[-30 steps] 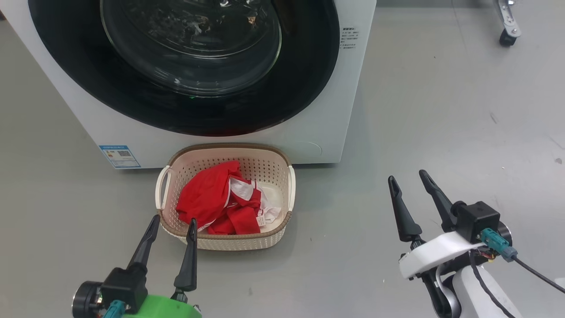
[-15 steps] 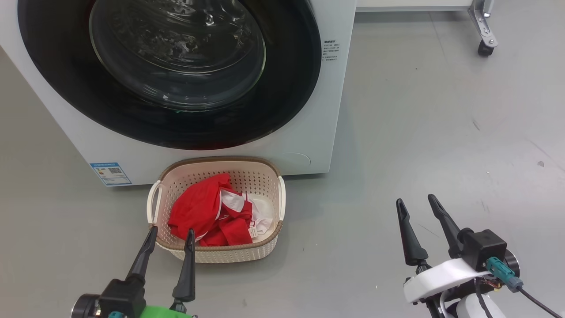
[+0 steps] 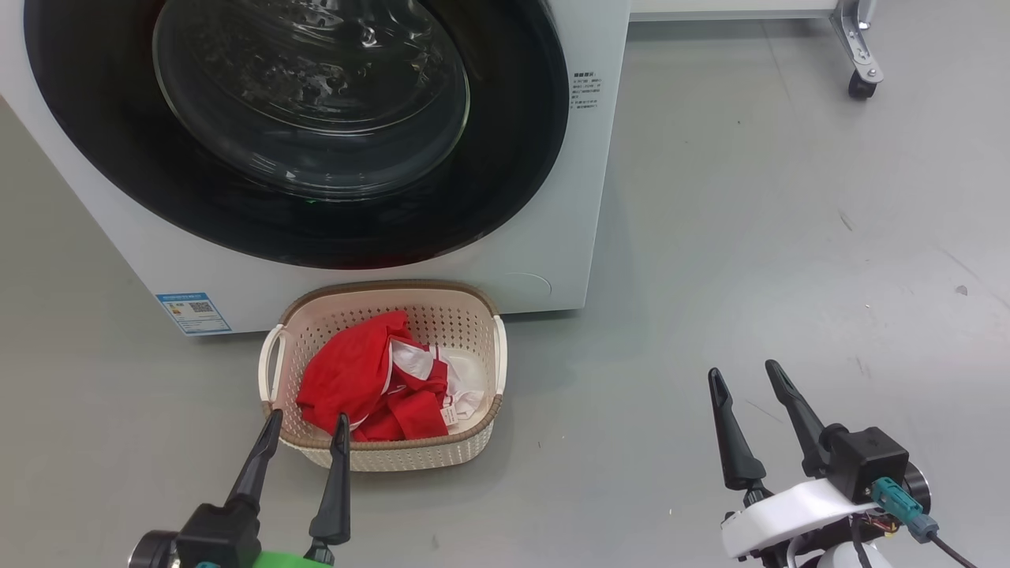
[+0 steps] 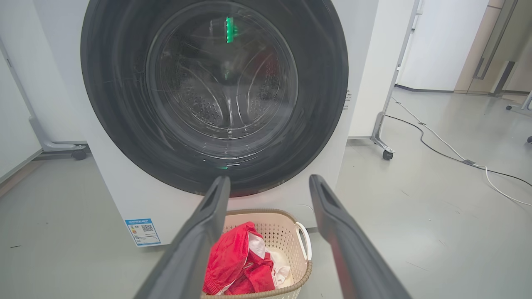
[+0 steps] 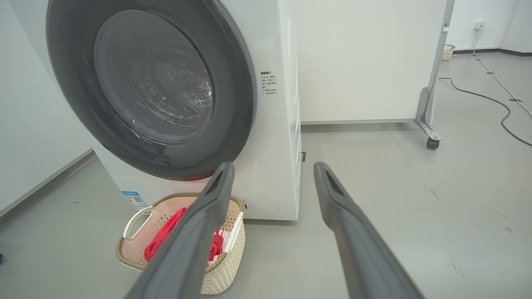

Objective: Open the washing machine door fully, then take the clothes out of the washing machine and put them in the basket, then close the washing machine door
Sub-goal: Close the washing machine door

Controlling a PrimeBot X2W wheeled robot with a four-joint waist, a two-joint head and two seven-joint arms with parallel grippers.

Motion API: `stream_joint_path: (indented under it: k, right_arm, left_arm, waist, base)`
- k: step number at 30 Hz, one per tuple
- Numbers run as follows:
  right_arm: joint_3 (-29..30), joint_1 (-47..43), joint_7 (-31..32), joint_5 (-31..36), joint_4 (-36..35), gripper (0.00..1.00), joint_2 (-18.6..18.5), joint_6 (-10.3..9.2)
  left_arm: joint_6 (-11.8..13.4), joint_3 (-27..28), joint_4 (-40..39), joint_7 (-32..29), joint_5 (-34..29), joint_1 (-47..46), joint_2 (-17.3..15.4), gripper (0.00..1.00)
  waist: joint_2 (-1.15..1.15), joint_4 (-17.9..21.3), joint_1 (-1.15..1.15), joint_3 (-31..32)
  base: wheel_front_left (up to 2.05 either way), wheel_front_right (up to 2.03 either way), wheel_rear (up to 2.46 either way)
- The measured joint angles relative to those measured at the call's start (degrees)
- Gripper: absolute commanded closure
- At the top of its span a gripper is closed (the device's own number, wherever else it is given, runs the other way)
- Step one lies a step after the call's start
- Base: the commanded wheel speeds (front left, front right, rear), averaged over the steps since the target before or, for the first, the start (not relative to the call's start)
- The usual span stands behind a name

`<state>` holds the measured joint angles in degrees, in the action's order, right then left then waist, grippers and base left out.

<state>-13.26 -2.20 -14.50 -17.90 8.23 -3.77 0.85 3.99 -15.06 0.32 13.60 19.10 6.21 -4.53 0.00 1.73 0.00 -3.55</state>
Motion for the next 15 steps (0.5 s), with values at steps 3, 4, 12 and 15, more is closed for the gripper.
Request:
stream_joint_path:
  k: [3, 4, 12, 15]
  right_arm:
    - [-0.04, -0.27, 0.00, 0.19, -0.44, 0.00, 0.03, -0.01]
    - [-0.04, -0.41, 0.00, 0.30, -0.63, 0.00, 0.04, -0.01]
    - [-0.05, -0.92, 0.00, 0.33, -1.66, 0.00, 0.10, -0.10]
    - [-0.04, -1.08, 0.00, 0.33, -2.03, 0.00, 0.12, -0.43]
  left_arm:
    - [0.00, -0.01, -0.35, -0.29, 0.00, 0.00, 0.00, 0.00]
    - [0.00, -0.01, -0.47, -0.47, 0.00, 0.01, 0.00, 0.00]
    - [0.27, -0.10, -1.13, -0.69, -0.01, 0.15, -0.02, 0.00]
    - [0.27, -0.12, -1.34, -0.94, -0.01, 0.23, -0.03, 0.00]
  waist:
    - [0.00, 0.03, 0.00, -0.04]
    - [0.00, 0.03, 0.00, -0.07]
    - [0.00, 0.05, 0.00, -0.37]
    - [0.00, 0.04, 0.00, -0.47]
  base:
    - [0.00, 0.00, 0.00]
    - [0.00, 0.00, 0.00]
    - [0.00, 0.00, 0.00]
    - [0.00, 0.00, 0.00]
